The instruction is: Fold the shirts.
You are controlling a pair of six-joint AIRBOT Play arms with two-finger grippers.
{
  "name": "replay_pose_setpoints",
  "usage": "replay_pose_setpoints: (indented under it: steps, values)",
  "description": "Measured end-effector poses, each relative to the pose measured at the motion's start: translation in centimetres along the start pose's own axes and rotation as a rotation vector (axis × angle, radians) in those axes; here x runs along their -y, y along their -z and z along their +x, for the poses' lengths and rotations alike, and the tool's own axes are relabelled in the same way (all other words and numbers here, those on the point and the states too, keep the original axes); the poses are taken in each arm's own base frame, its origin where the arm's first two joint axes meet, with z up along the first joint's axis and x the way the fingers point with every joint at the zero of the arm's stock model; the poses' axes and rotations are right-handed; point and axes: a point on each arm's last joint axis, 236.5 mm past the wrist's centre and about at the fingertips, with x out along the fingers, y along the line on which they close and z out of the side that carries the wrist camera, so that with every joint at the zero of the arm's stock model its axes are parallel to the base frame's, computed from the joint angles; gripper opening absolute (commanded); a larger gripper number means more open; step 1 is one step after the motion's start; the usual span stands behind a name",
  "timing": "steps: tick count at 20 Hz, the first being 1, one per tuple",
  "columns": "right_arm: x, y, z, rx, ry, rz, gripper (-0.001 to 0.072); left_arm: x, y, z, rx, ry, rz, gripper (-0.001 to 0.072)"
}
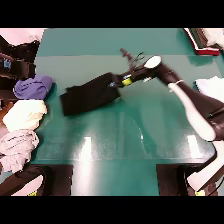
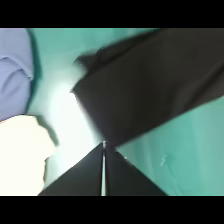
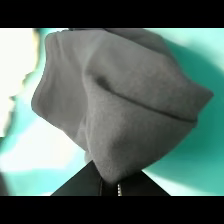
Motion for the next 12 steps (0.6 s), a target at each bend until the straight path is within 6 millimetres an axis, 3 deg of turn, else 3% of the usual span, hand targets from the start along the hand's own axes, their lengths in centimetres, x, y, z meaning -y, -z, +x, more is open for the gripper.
replay_pose_setpoints:
  steps: [2,7,9,12]
  values:
    - [3.8,-1.4,-6.0,0.046,0.14,-0.02,0.0014,1.2,-0.4,0.0,0.016,0.051,-0.006,0.0023]
    - [13.9,-3.5,-23.5,0.259,0.478,0.051,0.0013,5.1,-2.0,-0.6,0.081,0.22,-0.035,0.0023]
    - [17.8,-3.0,-30.0,0.354,0.582,0.121,0.0013,6.4,-2.5,-1.0,0.1,0.276,-0.051,0.0023]
    - [22.8,-1.1,-38.0,0.489,0.669,0.25,0.0014,7.5,-2.7,-1.4,0.105,0.329,-0.08,0.0023]
